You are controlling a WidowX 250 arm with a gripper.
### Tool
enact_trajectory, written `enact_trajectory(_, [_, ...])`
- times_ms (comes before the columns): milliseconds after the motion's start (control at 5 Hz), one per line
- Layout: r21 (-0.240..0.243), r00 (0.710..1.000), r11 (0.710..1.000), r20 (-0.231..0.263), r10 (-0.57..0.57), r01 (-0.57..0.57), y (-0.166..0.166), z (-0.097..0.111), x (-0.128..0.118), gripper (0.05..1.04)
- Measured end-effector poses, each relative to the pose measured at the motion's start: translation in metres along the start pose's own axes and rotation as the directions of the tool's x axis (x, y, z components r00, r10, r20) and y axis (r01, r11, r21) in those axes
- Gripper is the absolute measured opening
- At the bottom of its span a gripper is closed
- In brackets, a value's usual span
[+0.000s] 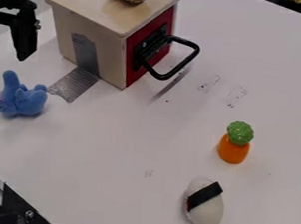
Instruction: Take a thing from the table
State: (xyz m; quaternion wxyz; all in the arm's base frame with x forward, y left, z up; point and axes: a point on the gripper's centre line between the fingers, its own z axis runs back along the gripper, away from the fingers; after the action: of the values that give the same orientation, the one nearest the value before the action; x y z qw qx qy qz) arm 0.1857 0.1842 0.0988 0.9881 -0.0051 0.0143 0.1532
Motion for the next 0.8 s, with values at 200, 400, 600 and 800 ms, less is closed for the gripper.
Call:
enact_trajectory(200, [-0.013,1.000,1.000,-0.026,0.001,-0.001,-0.002,-0.007,-0.003,0.999])
enact_trajectory(400, [-0.013,0.994,0.994,-0.025,-0.107,0.106,-0.052,-0.010,0.007,0.999])
enact_trajectory(600, [0.031,0.980,0.979,-0.006,-0.200,0.200,-0.096,-0.006,0.018,0.999])
enact_trajectory(800, [0.031,0.964,0.963,0.002,-0.267,0.267,-0.133,-0.005,0.024,0.999])
